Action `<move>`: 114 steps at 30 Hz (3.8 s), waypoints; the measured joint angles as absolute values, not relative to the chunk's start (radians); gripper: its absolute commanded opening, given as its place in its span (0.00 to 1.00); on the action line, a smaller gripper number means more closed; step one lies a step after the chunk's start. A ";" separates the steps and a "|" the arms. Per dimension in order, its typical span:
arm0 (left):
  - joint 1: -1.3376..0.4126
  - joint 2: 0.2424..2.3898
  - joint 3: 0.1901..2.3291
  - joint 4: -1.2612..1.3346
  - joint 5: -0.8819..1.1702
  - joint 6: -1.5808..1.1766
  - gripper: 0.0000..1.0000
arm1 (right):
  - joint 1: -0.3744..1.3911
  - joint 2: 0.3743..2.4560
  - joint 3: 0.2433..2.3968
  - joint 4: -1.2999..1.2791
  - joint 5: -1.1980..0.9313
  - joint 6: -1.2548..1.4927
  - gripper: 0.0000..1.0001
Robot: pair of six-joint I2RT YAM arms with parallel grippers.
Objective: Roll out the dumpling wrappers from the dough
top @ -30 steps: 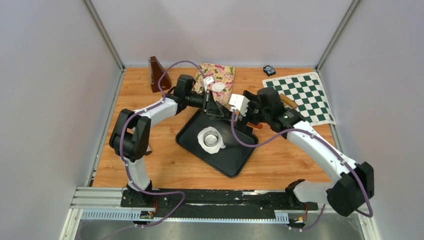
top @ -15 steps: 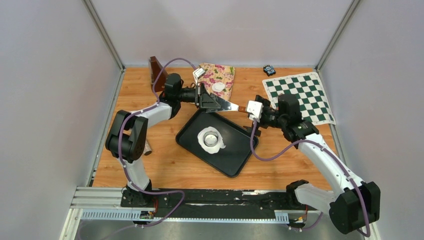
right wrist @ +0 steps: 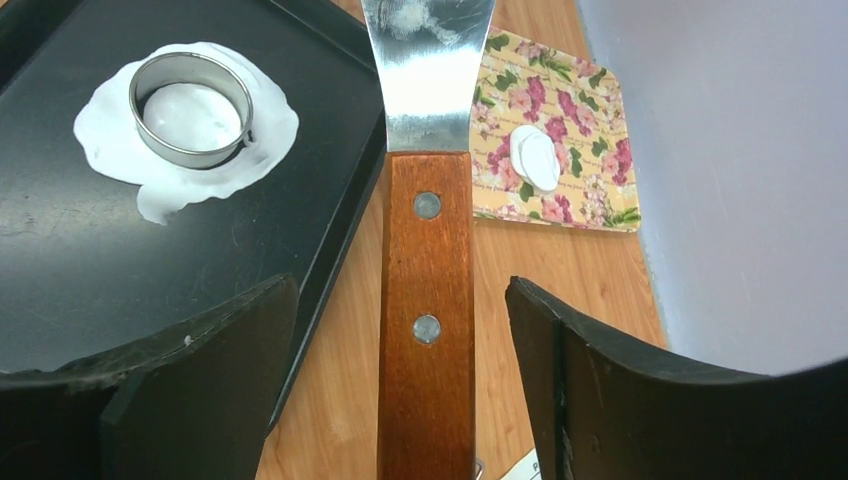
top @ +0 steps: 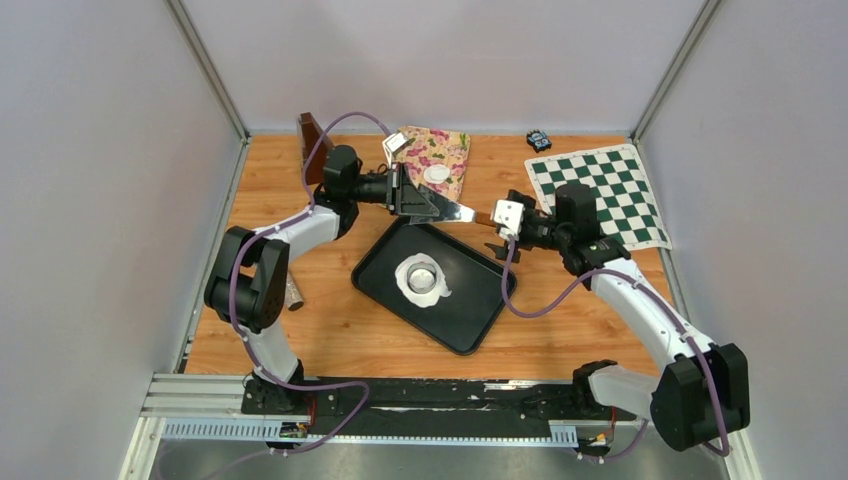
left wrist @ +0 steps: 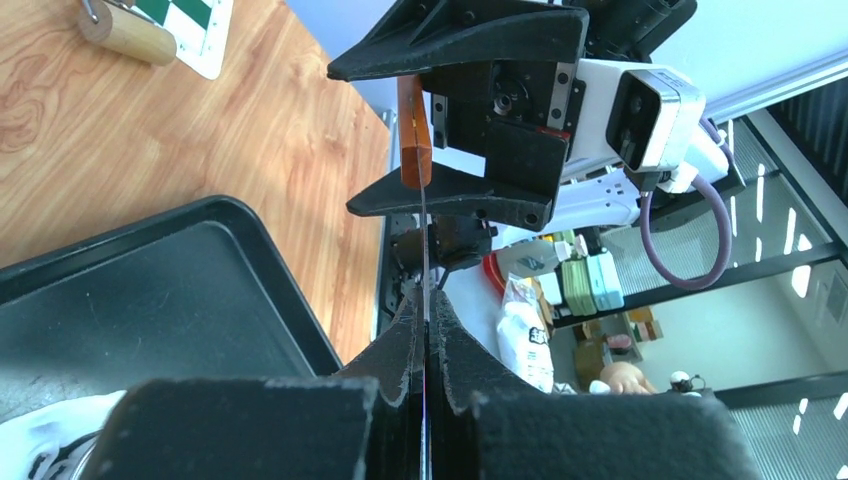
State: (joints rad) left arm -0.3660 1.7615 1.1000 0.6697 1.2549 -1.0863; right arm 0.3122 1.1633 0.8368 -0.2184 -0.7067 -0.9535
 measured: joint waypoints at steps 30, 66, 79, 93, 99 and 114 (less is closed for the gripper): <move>-0.075 1.704 1.328 -0.068 0.982 -0.480 1.00 | 0.317 1.251 1.142 -0.925 -0.446 -0.974 0.00; -0.296 1.867 1.188 -0.472 0.316 0.068 0.01 | 0.664 1.510 1.130 -1.148 -0.006 -0.721 0.00; -0.325 1.876 1.213 -0.505 0.249 0.068 0.00 | 0.682 1.509 1.086 -1.087 -0.010 -0.691 0.00; -0.329 1.876 1.214 -0.506 0.239 0.068 0.00 | 0.683 1.509 1.028 -1.002 -0.012 -0.646 0.00; -0.332 1.877 1.215 -0.507 0.233 0.067 0.00 | 0.675 1.477 0.983 -0.952 -0.025 -0.608 0.00; -0.333 1.880 1.221 -0.514 0.229 0.067 0.00 | 0.590 1.383 0.926 -0.789 0.031 -0.528 0.00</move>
State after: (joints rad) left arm -0.3328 1.8797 1.2209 -0.5137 0.2287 0.0669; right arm 0.5900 1.3827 0.9260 -0.7887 0.0315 -0.5282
